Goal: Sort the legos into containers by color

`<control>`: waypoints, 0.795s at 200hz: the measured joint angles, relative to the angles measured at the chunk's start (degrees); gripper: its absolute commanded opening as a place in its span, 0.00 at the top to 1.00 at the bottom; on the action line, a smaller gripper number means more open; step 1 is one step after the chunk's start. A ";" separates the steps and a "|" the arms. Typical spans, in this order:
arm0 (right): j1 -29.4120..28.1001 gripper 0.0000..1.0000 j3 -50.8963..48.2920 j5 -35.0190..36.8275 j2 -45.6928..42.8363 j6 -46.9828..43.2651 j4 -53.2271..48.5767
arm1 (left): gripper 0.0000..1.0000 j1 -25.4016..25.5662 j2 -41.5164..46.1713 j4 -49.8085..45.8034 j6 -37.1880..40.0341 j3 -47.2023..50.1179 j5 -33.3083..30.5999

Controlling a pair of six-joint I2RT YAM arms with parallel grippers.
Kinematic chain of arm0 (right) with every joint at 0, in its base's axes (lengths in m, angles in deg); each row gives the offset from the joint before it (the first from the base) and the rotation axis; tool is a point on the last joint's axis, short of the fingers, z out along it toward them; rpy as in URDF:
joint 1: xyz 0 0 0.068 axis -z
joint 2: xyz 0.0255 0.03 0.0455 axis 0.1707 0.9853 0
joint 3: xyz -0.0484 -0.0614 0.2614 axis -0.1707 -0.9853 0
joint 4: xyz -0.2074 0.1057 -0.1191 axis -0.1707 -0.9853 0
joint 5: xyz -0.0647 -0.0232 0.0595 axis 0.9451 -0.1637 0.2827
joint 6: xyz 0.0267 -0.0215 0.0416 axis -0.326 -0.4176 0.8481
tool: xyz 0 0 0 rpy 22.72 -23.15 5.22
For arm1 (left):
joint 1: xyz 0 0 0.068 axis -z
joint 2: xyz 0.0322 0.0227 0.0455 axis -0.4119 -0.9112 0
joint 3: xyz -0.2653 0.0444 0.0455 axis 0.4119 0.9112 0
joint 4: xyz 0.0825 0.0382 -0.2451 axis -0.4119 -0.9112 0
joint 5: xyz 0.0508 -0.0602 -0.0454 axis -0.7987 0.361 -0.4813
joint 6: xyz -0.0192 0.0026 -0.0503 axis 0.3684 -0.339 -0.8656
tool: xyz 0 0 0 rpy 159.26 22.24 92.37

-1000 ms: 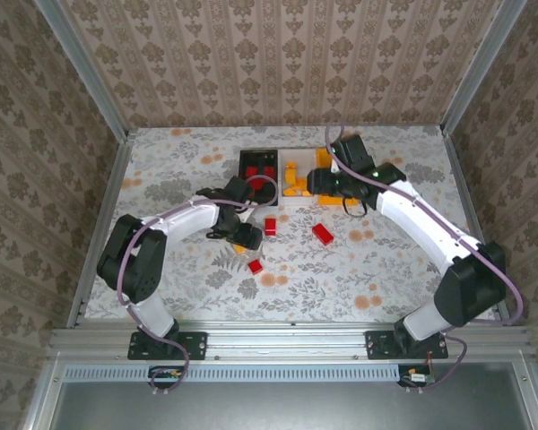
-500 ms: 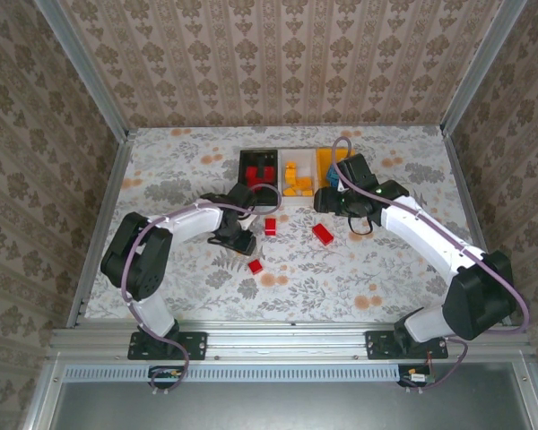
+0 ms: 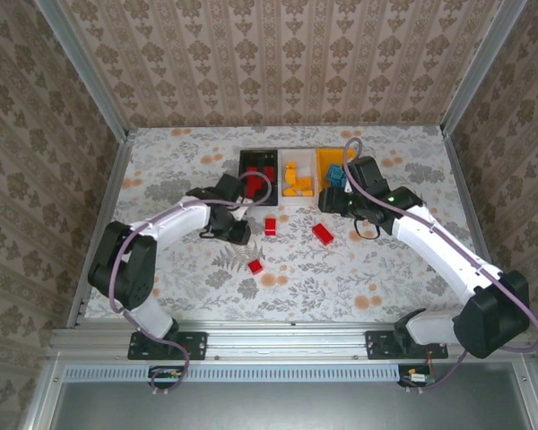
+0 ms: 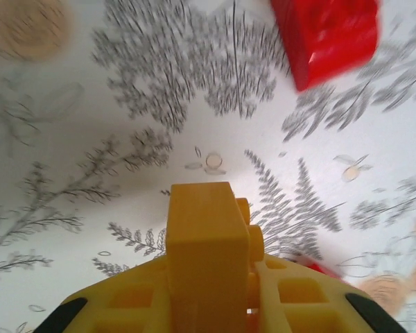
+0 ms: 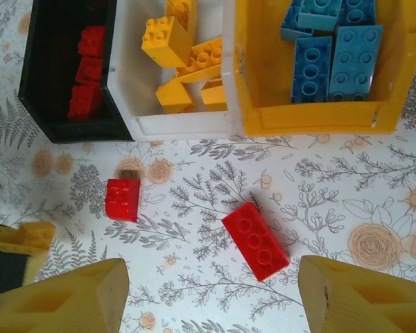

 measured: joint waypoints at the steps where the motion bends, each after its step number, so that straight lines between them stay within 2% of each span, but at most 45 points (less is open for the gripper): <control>1: 0.02 0.33 -0.11 0.00 -0.09 0.00 0.00 | 0.77 -0.22 0.09 -0.04 -0.13 -0.33 0.28; 37: 0.35 0.33 -5.11 0.28 -3.89 0.42 -0.46 | 0.77 -3.32 -0.04 0.76 -4.04 -12.09 7.54; 64: 0.35 0.33 -9.99 0.39 -8.41 1.73 -1.16 | 0.77 -3.89 -4.92 3.76 -8.81 -24.74 13.79; 109: 0.35 0.33 -16.09 0.39 -15.28 3.87 -2.67 | 0.77 -3.34 -24.37 4.52 -13.68 -49.16 18.99; 159: 0.35 0.33 -18.32 0.52 -18.91 5.18 -4.33 | 0.77 -1.66 -47.78 -4.83 -15.02 -78.49 20.92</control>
